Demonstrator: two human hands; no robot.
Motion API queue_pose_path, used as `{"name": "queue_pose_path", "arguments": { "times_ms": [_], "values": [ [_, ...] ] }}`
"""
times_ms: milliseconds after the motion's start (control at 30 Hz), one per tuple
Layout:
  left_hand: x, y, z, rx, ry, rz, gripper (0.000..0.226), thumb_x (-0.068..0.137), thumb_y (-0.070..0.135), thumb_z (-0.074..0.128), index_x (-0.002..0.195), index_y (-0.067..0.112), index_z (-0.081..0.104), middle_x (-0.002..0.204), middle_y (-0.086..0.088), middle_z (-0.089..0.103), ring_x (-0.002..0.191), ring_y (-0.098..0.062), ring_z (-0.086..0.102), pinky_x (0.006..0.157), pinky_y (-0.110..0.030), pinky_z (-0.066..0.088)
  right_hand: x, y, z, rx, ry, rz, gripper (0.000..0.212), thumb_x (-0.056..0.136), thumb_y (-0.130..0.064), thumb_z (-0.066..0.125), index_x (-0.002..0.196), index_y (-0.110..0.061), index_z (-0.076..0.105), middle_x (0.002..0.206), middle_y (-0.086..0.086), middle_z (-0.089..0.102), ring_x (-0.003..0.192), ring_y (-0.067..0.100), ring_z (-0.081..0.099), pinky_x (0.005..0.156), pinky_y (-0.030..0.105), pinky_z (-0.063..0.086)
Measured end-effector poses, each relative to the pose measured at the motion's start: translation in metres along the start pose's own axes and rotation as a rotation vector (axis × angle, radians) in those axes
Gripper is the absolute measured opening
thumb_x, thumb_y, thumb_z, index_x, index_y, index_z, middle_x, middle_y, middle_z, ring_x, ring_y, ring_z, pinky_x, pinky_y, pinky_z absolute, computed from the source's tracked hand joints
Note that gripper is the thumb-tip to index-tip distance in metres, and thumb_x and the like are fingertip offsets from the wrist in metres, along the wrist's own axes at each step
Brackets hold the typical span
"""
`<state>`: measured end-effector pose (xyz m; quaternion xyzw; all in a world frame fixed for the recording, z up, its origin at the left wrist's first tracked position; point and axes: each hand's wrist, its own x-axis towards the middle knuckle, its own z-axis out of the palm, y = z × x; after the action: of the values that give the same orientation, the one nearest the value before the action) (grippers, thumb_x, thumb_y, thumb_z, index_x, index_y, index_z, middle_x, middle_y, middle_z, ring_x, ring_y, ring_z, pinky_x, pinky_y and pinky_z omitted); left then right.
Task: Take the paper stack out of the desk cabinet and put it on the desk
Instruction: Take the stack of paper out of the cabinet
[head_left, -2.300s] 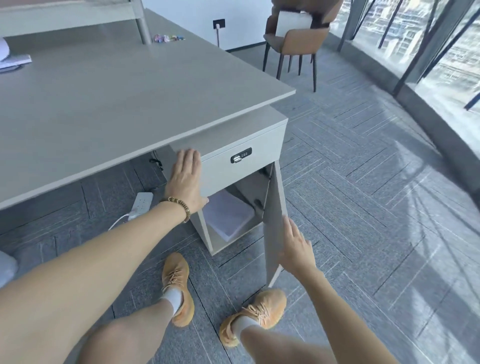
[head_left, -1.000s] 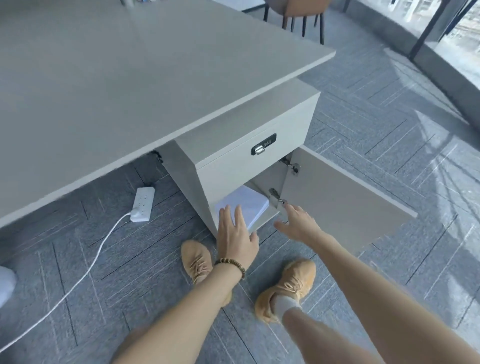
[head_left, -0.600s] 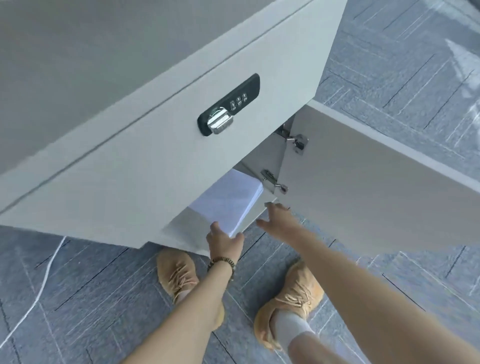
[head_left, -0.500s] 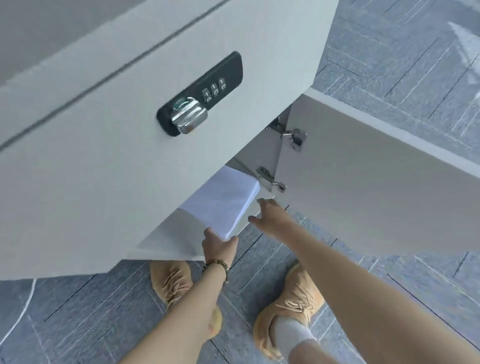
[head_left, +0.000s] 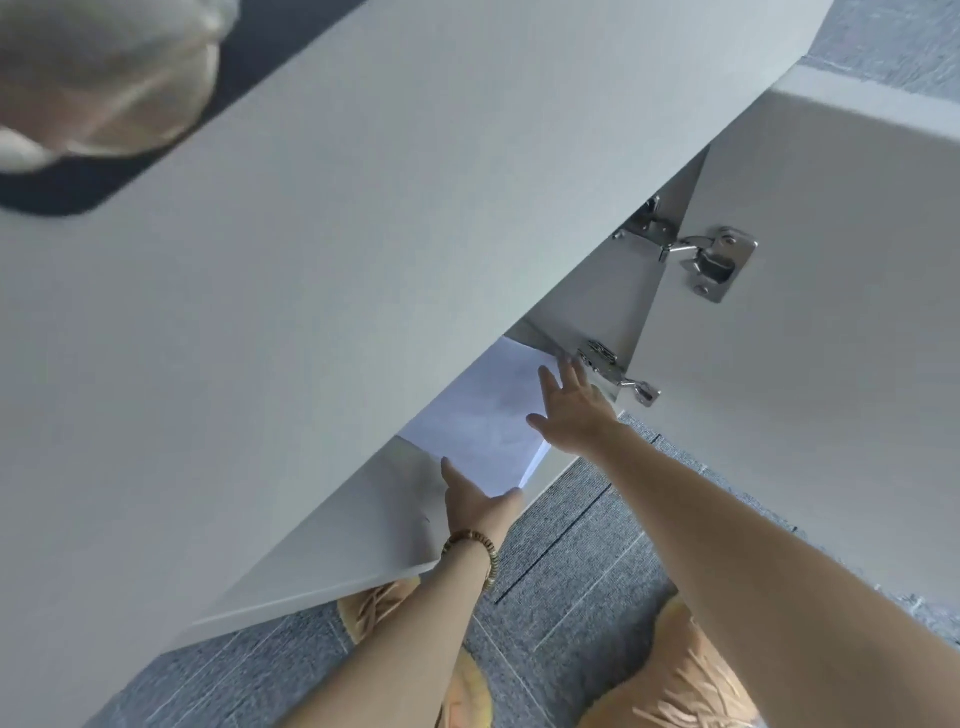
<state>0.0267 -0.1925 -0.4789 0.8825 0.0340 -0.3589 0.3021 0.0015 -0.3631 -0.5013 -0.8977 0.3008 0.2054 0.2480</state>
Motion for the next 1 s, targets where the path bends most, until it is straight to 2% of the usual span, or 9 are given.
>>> {"name": "queue_pose_path", "arguments": {
  "times_ms": [67,133,400,567,667,733,833,900,1000],
  "values": [
    [0.006,-0.001,0.004,-0.010,-0.013,0.002,0.112,0.077,0.018,0.074,0.157,0.017,-0.004,0.158,-0.016,0.032,0.133,-0.034,0.050,0.103,-0.039,0.048,0.008,0.001,0.001,0.013,-0.018,0.049,0.088,0.099,-0.049,0.047,0.162,-0.010,-0.001,0.171,0.017,-0.008,0.159,0.033,-0.003,0.122,0.050,0.023],
    [0.011,-0.003,0.007,-0.010,-0.006,0.002,0.115,0.075,0.021,0.075,0.157,0.018,-0.005,0.160,-0.016,0.029,0.136,-0.035,0.047,0.108,-0.044,0.045,0.014,0.000,0.002,0.073,-0.004,0.121,0.092,0.097,-0.054,0.048,0.162,-0.010,0.000,0.171,0.014,0.003,0.158,0.031,0.006,0.119,0.052,0.023],
    [0.001,-0.019,0.015,0.017,0.056,-0.086,0.112,0.076,0.028,0.079,0.158,0.020,0.003,0.163,-0.016,0.017,0.150,-0.036,0.016,0.113,-0.049,0.034,-0.021,0.010,0.035,0.300,0.018,0.265,0.068,0.096,-0.049,0.053,0.148,-0.009,0.036,0.152,0.015,0.036,0.140,0.038,0.035,0.111,0.053,0.035],
    [-0.040,-0.054,0.029,-0.047,0.026,-0.022,0.100,0.083,0.022,0.070,0.158,0.011,0.005,0.165,-0.012,0.015,0.150,-0.033,0.022,0.116,-0.041,0.030,-0.073,0.037,0.064,0.467,0.095,0.347,0.057,0.096,-0.036,0.059,0.144,-0.009,0.046,0.142,0.017,0.046,0.134,0.035,0.042,0.110,0.047,0.038],
    [-0.062,-0.075,0.035,-0.148,0.055,-0.017,0.090,0.087,0.015,0.067,0.157,0.006,0.011,0.163,-0.014,0.023,0.147,-0.030,0.031,0.118,-0.043,0.032,-0.088,0.051,0.067,0.618,0.074,0.384,0.051,0.092,-0.025,0.067,0.137,-0.007,0.049,0.134,0.016,0.052,0.114,0.031,0.054,0.088,0.034,0.043],
    [-0.067,-0.083,0.038,-0.192,0.100,-0.071,0.088,0.086,0.017,0.069,0.154,0.005,0.015,0.157,-0.018,0.034,0.140,-0.034,0.041,0.111,-0.049,0.040,-0.089,0.055,0.066,0.711,0.006,0.392,0.054,0.091,-0.022,0.069,0.138,-0.009,0.047,0.129,0.014,0.060,0.097,0.026,0.056,0.077,0.031,0.041],
    [-0.057,-0.082,0.040,-0.314,0.134,-0.212,0.082,0.083,0.021,0.076,0.147,-0.001,0.029,0.140,-0.021,0.051,0.124,-0.037,0.055,0.098,-0.046,0.050,-0.079,0.062,0.067,0.767,-0.074,0.389,0.055,0.087,-0.027,0.072,0.136,-0.012,0.051,0.122,0.011,0.067,0.099,0.027,0.063,0.084,0.037,0.051],
    [-0.043,-0.077,0.039,-0.473,0.141,-0.273,0.071,0.080,0.020,0.080,0.136,-0.005,0.045,0.130,-0.020,0.061,0.114,-0.034,0.062,0.093,-0.039,0.051,-0.072,0.063,0.064,0.765,-0.112,0.381,0.045,0.088,-0.033,0.070,0.126,-0.012,0.058,0.113,0.010,0.067,0.100,0.027,0.063,0.088,0.038,0.050],
    [-0.027,-0.072,0.036,-0.549,0.120,-0.352,0.065,0.079,0.022,0.082,0.129,-0.008,0.053,0.126,-0.017,0.064,0.116,-0.033,0.062,0.092,-0.033,0.048,-0.064,0.062,0.062,0.769,-0.144,0.347,0.044,0.088,-0.040,0.069,0.123,-0.014,0.064,0.113,0.009,0.071,0.102,0.028,0.065,0.088,0.037,0.051]
  ]
}}
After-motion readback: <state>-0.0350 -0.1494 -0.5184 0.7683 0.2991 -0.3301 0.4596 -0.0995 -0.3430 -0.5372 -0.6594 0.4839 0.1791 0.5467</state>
